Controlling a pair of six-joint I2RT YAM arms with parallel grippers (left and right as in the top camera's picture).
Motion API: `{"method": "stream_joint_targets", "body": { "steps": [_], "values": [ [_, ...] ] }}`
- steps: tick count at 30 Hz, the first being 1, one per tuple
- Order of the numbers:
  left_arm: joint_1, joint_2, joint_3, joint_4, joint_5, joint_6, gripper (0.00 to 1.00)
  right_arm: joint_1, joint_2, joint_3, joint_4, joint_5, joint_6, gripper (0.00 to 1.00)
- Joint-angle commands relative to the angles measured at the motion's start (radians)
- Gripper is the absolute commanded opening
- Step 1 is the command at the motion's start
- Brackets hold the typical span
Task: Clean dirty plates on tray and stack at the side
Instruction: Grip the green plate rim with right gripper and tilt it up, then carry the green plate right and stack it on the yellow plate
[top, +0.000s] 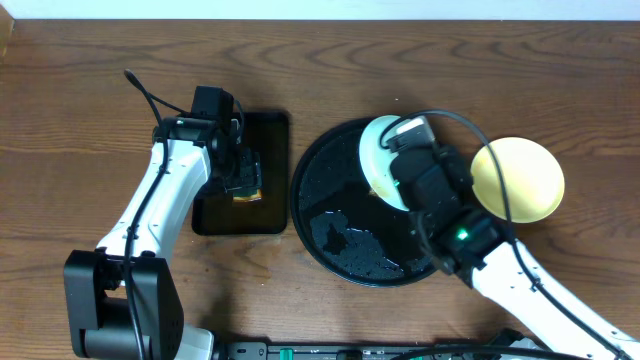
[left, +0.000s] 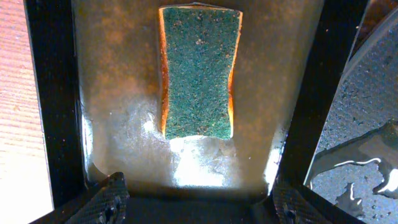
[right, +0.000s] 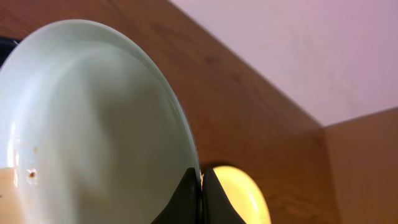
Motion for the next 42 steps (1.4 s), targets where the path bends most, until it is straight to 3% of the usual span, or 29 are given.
{"method": "stream_joint_targets", "body": {
  "steps": [1,10,11,22,28,37,39,42],
  "values": [
    [-0.003,0.000,-0.009,-0.005,-0.002,-0.010,0.76,0.039,-0.016,0.004,0.016,0.127,-0.032,0.01],
    [-0.003,0.000,-0.009,-0.006,-0.002,-0.010,0.76,-0.055,-0.016,0.004,0.016,0.130,0.062,0.01],
    [-0.003,0.000,-0.009,-0.005,-0.002,-0.010,0.76,-0.109,-0.016,0.004,0.014,0.124,0.148,0.01],
    [-0.003,0.000,-0.009,-0.002,-0.002,-0.010,0.76,-0.455,-0.016,0.004,-0.111,0.090,0.501,0.01],
    [-0.003,0.000,-0.009,-0.002,-0.002,-0.010,0.76,-0.685,-0.013,0.002,-0.212,-0.091,0.652,0.01],
    [-0.003,0.000,-0.009,0.005,-0.002,-0.010,0.76,-0.866,0.062,0.001,-0.209,-0.270,0.665,0.01],
    [-0.003,0.000,-0.009,0.005,-0.002,-0.010,0.76,-0.872,0.081,0.001,-0.185,-0.277,0.665,0.08],
    [-0.003,0.000,-0.009,0.004,-0.002,-0.010,0.76,-0.873,0.091,0.001,-0.162,-0.350,0.663,0.33]
  ]
}}
